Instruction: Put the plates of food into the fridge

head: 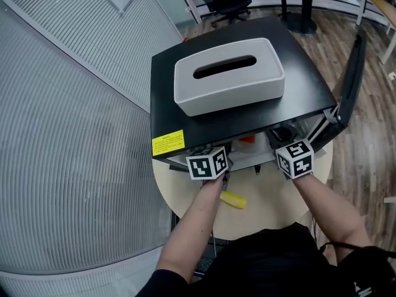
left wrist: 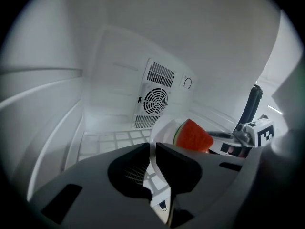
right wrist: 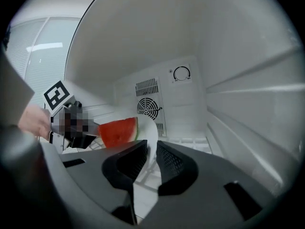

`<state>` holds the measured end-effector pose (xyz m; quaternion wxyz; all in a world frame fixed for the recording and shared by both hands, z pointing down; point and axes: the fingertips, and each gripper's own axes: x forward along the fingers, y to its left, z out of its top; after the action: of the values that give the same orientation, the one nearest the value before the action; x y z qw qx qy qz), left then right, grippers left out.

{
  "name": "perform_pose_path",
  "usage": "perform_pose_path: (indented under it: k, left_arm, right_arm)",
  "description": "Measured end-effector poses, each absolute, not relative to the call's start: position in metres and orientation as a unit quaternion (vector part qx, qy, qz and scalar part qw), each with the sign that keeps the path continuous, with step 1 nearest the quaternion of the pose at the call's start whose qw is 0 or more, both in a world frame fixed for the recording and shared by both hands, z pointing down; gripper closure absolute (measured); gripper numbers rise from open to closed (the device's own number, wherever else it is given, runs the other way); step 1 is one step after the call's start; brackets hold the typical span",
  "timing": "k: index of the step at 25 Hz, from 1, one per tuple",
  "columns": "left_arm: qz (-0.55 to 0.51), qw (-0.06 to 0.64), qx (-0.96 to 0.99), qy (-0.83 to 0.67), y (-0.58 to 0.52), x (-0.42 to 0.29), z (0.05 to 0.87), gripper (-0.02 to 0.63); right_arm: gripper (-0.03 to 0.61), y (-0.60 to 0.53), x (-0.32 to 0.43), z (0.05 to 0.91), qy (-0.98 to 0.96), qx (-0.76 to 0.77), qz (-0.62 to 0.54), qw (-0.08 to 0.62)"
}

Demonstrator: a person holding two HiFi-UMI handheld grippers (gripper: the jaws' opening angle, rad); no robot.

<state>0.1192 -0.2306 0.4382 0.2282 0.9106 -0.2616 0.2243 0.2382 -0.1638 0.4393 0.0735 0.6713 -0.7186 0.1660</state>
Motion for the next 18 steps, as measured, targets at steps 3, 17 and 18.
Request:
perform_pose_path:
  k: [3, 17, 18]
  left_arm:
    - [0.228, 0.225, 0.911, -0.258, -0.233, 0.121, 0.440, 0.574]
    - [0.265, 0.224, 0.907, -0.237, -0.251, 0.130, 0.499, 0.572]
    - [0.268, 0.217, 0.908, -0.238, -0.253, 0.131, 0.502, 0.572]
  right_arm:
    - [0.526, -0.167, 0.239, 0.442, -0.716, 0.674, 0.158, 0.096]
    - [0.515, -0.185, 0.241, 0.443, -0.696, 0.680, 0.132, 0.189]
    - [0.515, -0.186, 0.241, 0.444, -0.694, 0.681, 0.134, 0.192]
